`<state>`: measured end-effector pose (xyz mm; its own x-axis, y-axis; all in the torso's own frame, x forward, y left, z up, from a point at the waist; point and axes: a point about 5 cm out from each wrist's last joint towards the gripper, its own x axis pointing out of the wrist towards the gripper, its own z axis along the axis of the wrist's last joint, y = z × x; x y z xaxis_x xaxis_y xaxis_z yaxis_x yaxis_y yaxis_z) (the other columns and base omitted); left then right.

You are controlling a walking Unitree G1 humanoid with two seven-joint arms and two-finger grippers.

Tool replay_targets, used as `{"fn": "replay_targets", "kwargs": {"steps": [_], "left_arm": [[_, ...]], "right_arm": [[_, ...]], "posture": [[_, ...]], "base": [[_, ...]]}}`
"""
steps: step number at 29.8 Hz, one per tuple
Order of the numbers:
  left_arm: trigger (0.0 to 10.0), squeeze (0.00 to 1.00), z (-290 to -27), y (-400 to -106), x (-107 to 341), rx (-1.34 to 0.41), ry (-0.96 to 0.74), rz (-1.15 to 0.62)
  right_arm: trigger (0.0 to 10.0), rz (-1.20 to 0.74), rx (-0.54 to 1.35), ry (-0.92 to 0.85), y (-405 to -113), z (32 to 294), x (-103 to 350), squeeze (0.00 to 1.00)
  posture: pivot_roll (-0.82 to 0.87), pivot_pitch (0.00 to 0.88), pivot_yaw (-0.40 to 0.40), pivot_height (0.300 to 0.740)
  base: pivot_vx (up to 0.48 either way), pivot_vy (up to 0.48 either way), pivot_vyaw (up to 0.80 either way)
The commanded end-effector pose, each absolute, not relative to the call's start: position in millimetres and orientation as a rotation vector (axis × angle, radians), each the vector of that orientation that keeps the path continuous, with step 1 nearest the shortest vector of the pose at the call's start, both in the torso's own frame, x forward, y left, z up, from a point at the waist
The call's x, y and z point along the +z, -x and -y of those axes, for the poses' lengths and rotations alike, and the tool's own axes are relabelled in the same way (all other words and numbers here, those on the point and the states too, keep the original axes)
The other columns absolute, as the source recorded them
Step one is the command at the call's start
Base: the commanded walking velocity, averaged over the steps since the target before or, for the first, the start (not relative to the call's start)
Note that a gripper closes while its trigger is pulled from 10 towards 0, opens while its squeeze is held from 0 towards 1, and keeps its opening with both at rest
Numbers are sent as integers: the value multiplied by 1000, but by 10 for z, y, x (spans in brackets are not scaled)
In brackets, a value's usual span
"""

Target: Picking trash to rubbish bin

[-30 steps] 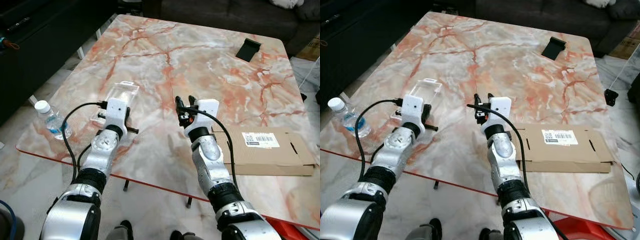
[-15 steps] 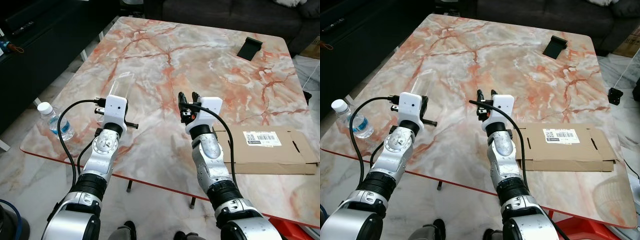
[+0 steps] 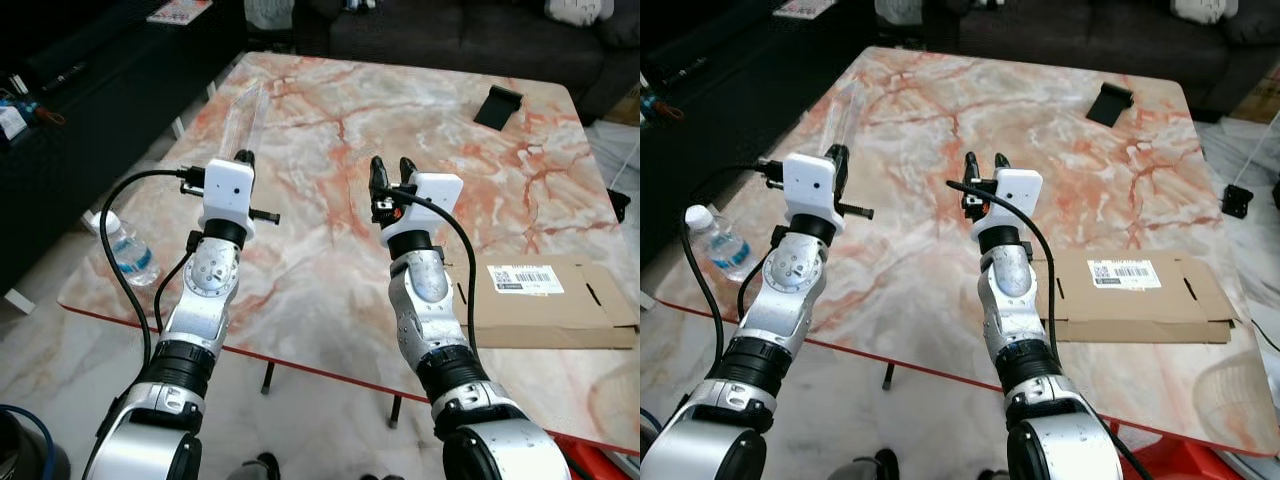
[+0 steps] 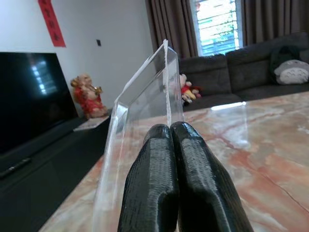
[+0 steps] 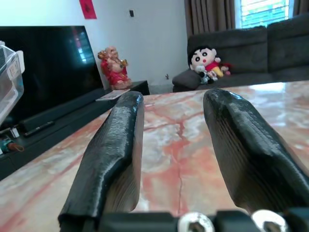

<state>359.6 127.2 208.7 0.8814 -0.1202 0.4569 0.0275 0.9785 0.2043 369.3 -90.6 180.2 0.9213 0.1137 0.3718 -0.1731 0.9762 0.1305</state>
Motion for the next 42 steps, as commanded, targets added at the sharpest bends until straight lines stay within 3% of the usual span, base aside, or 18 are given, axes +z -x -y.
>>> {"fn": "replay_targets", "kwargs": {"steps": [1,12,42], "left_arm": [[10000,0,-1258,-3574,2073,-74,-210,493],[10000,0,-1235,-3576,2080,-62,-191,493],[10000,0,-1283,-3569,2000,-39,-200,458]], "right_arm": [[10000,415,152,-158,-3692,877,1897,0],[10000,428,160,-153,-3690,878,1909,0],[10000,397,165,-124,-3697,909,1843,0]], "posture": [[89,29,14,740],[84,14,5,740],[80,90,-20,740]], "base": [[0,0,0],[-148,0,0],[-252,0,0]]}}
